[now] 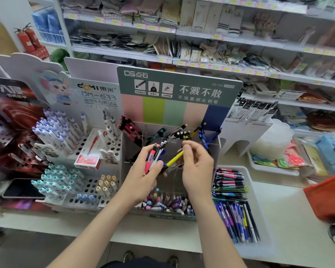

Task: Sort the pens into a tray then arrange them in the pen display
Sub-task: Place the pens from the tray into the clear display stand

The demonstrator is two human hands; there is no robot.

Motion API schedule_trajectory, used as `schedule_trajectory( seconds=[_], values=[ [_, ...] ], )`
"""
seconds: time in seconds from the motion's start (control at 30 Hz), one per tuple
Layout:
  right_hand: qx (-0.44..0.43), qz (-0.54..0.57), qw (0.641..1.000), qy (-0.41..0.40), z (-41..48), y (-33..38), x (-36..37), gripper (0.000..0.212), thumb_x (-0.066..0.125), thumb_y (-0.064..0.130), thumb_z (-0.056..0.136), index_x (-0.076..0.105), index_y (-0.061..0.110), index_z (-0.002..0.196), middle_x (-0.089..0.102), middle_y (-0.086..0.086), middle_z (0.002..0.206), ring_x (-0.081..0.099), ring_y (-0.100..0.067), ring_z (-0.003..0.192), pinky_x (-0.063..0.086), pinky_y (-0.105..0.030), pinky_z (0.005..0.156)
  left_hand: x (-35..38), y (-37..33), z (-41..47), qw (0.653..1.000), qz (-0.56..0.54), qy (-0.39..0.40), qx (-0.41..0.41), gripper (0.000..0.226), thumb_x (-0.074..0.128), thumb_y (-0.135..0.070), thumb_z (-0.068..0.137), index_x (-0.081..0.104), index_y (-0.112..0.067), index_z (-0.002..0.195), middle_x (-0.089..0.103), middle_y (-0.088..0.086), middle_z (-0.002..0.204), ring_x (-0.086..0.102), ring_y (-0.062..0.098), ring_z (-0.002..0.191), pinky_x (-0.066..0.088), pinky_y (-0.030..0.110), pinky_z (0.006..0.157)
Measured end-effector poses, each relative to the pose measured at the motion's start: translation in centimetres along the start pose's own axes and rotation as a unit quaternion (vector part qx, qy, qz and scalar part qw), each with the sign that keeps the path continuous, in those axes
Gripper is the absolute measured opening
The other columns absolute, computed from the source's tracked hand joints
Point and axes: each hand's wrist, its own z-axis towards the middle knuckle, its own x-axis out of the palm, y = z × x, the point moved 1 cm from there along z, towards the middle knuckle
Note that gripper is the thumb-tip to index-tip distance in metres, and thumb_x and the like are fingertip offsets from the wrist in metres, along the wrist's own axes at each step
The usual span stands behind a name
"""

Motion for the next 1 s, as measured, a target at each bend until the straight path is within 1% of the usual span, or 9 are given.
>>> schedule_trajectory(
  seconds=[0.13,0.27,0.4,0.57,0.67,0.77,0.87,0.93,1.0],
  values=[
    [-0.089,-0.077,0.988,-0.095,2.7,1.8,-2.4,0.016,0.062,0.024,0.108,0.076,0.021,0.116,0.076,0.010,0.094,0.072,-0.007,0.081,0.061,-0.033,0.076,0.1,-0.6,0.3,1.000,0.013,0.004,0.015,0.042,0.049,-0.022,0.113,0.037,-0.044,0.147,0.076,0.005,0.089,0.040,0.027,0.055,0.037,0.041,0.055],
    [-0.247,-0.129,0.930,-0.241,4.1,2.9,-3.7,0.020,0.060,0.017,0.110,0.073,0.007,0.122,0.077,-0.003,0.104,0.072,-0.009,0.088,0.056,-0.021,0.080,0.3,-0.8,0.7,1.000,0.013,0.006,0.020,0.043,0.048,-0.023,0.114,0.036,-0.043,0.150,0.076,0.007,0.096,0.039,0.029,0.057,0.036,0.042,0.056],
    [-0.317,-0.220,0.904,-0.184,5.4,1.4,-2.7,0.019,0.065,0.008,0.105,0.073,0.000,0.121,0.077,-0.010,0.108,0.072,-0.020,0.093,0.054,-0.023,0.087,0.6,-0.6,1.0,1.000,-0.004,0.009,0.021,0.037,0.047,-0.025,0.114,0.041,-0.043,0.145,0.072,0.008,0.094,0.038,0.026,0.057,0.036,0.036,0.051],
    [-0.292,-0.279,0.908,-0.113,6.0,-1.8,-2.1,0.010,0.076,0.014,0.098,0.075,0.009,0.107,0.073,-0.004,0.102,0.062,-0.028,0.094,0.055,-0.048,0.080,0.6,-0.4,1.0,0.999,-0.044,0.008,0.002,0.027,0.049,-0.026,0.113,0.049,-0.043,0.133,0.041,0.008,0.076,0.031,0.014,0.052,0.031,0.022,0.045],
    [-0.283,-0.322,0.893,-0.139,5.3,-2.1,-2.0,0.011,0.075,0.023,0.100,0.080,0.016,0.107,0.074,-0.002,0.115,0.054,-0.029,0.102,0.049,-0.042,0.087,0.6,-0.4,1.0,0.999,-0.050,0.009,0.001,0.020,0.048,-0.025,0.113,0.052,-0.036,0.130,0.053,0.010,0.086,0.034,0.012,0.052,0.031,0.020,0.045],
    [-0.279,-0.250,0.918,-0.130,3.1,-1.0,-1.3,0.013,0.068,0.018,0.104,0.079,0.013,0.111,0.073,0.001,0.106,0.060,-0.021,0.096,0.051,-0.035,0.085,0.6,-0.3,1.0,0.999,-0.048,0.009,0.007,0.014,0.048,-0.024,0.113,0.052,-0.027,0.126,0.062,0.007,0.086,0.035,0.015,0.053,0.031,0.021,0.046],
    [-0.131,-0.119,0.984,-0.001,0.0,-0.2,0.3,0.016,0.064,0.023,0.106,0.077,0.018,0.116,0.076,0.010,0.092,0.070,-0.010,0.081,0.056,-0.029,0.075,0.4,-0.1,1.1,0.999,-0.036,0.031,0.011,0.009,0.050,-0.025,0.113,0.054,-0.022,0.120,0.066,0.007,0.085,0.040,0.015,0.053,0.034,0.024,0.049],
    [-0.025,-0.036,0.997,0.065,-1.1,-0.8,1.3,0.014,0.062,0.028,0.108,0.075,0.023,0.112,0.073,0.002,0.075,0.068,-0.012,0.064,0.056,-0.035,0.068,0.4,0.1,1.1,0.998,-0.031,0.060,0.009,0.009,0.051,-0.027,0.113,0.056,-0.022,0.118,0.066,0.006,0.083,0.043,0.016,0.056,0.036,0.026,0.049],
    [0.013,-0.009,0.997,0.081,-1.3,-1.3,1.5,0.016,0.060,0.029,0.109,0.075,0.025,0.104,0.071,-0.003,0.072,0.066,-0.018,0.063,0.056,-0.041,0.067,0.5,0.4,1.0,0.997,-0.025,0.072,0.002,0.009,0.051,-0.027,0.113,0.057,-0.022,0.117,0.066,0.005,0.083,0.042,0.022,0.058,0.035,0.030,0.049]
  ],
)
